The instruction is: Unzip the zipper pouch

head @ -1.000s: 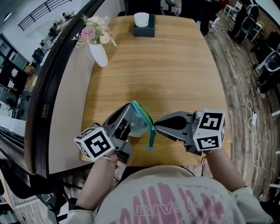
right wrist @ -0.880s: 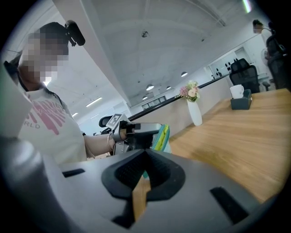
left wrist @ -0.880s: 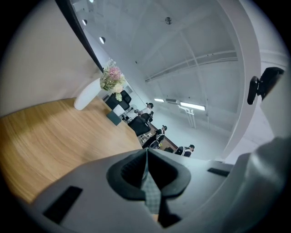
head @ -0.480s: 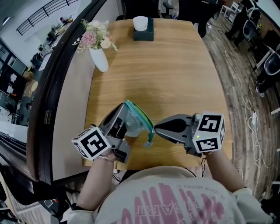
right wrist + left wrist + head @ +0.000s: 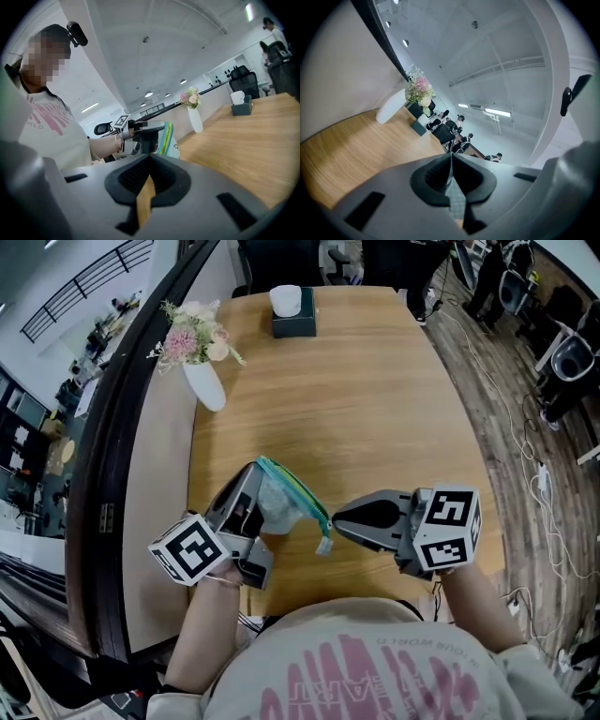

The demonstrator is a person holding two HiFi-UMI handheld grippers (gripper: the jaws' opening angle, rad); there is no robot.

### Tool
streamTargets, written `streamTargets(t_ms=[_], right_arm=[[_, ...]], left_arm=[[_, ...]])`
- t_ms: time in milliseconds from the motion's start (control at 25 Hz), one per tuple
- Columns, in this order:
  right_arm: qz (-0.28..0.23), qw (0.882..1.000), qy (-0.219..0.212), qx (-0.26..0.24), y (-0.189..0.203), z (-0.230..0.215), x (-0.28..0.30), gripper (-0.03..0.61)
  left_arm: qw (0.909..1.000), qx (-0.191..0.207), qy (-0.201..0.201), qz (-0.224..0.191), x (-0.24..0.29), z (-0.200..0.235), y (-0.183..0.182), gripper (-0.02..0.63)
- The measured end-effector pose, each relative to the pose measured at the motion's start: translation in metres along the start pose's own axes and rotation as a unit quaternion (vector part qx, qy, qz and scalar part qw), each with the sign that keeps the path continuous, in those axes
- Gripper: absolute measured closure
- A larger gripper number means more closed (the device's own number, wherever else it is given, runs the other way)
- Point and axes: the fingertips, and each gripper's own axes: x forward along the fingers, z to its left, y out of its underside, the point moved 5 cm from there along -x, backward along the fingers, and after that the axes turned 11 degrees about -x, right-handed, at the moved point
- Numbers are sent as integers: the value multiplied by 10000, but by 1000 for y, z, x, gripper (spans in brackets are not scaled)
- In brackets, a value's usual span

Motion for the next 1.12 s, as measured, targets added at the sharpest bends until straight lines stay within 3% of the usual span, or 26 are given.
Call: streamTargets(t_ms=[160, 280, 440, 560, 760, 960, 1120], right_arm=[[-8, 9999, 153, 42, 3, 2, 3, 581], [-123, 9995, 283, 101, 2, 4, 2, 581], [-245, 9980, 545, 181, 4, 7, -2, 581], [-277, 9937, 1073, 176, 3, 1, -17, 581], [-785, 9825, 1581, 595, -2, -14, -52, 580], [-1016, 9778, 1736, 591, -8, -20, -85, 580], [-1059, 9779, 1640, 750, -5, -30, -103, 578]], left_arm=[[9996, 25, -273, -1, -5, 12, -11, 603], [9997, 69, -227, 55, -4, 13, -14, 603], [9992, 302, 159, 227, -4, 8, -10, 603], [9967, 485, 403, 507, -5, 1, -3, 601], [9933, 483, 758, 724, -6, -11, 9, 601], [9917, 658, 753, 811, -5, -29, 31, 601], [9933, 684, 695, 625, -5, -44, 45, 601]])
